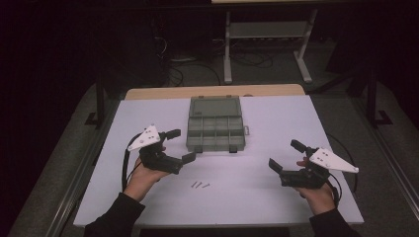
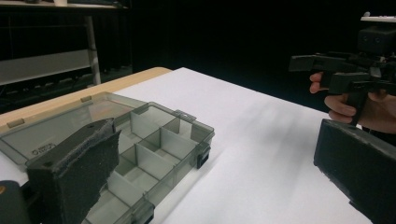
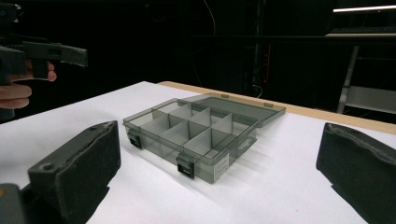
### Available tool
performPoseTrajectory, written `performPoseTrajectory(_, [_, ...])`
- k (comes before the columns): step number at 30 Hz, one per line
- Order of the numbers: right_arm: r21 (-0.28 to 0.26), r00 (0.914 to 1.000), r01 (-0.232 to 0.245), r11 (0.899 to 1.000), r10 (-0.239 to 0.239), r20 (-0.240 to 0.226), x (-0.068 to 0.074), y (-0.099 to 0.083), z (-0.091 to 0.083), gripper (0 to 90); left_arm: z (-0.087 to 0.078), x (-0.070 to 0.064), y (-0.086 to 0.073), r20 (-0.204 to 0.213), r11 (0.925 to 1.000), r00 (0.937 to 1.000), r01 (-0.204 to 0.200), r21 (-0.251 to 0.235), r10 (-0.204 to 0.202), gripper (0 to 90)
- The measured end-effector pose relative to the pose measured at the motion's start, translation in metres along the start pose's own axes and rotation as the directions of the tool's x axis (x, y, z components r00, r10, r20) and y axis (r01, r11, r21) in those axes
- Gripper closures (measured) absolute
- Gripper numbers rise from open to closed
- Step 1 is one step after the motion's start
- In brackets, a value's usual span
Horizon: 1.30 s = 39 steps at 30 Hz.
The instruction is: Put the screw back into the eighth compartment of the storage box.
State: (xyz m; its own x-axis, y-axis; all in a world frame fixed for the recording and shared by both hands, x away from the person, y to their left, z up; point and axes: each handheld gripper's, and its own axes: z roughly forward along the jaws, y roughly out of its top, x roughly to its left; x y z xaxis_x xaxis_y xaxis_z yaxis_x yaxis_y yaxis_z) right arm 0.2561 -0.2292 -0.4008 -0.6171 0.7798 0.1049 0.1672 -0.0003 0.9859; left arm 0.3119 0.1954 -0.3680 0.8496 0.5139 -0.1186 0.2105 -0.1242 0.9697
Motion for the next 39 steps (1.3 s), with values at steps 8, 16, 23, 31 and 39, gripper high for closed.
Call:
performPoseTrajectory(8, [0.001, 1.0000, 0.003, 1.000, -0.003, -0.002, 0.000, 0.000, 0.001, 0.0, 0.016, -0.003, 0.005, 0.020, 0.9997, 0.9997, -0.012, 0.019, 0.012, 3.5])
performPoseTrajectory(16, [0.015, 0.9999, 0.006, 1.000, -0.006, -0.010, 0.001, -0.001, 0.002, 0.0, 0.018, -0.005, 0.005, 0.023, 0.9969, 0.9997, -0.014, 0.077, 0.012, 6.7])
performPoseTrajectory(23, [0.023, 1.0000, 0.004, 1.000, -0.004, -0.008, 0.000, -0.002, 0.002, 0.0, 0.020, -0.005, 0.004, 0.012, 0.9848, 0.9998, -0.018, 0.172, 0.017, 12.3])
performPoseTrajectory(31, [0.029, 0.9999, 0.002, 1.000, -0.001, -0.012, -0.001, -0.004, 0.003, 0.0, 0.022, -0.006, 0.001, 0.002, 0.9665, 1.0000, -0.010, 0.257, 0.009, 14.3])
performPoseTrajectory(39, [0.035, 1.0000, -0.001, 0.999, 0.001, -0.009, -0.001, -0.005, 0.004, 0.0, 0.029, -0.009, -0.005, 0.001, 0.9301, 0.9993, -0.036, 0.366, 0.038, 21.1])
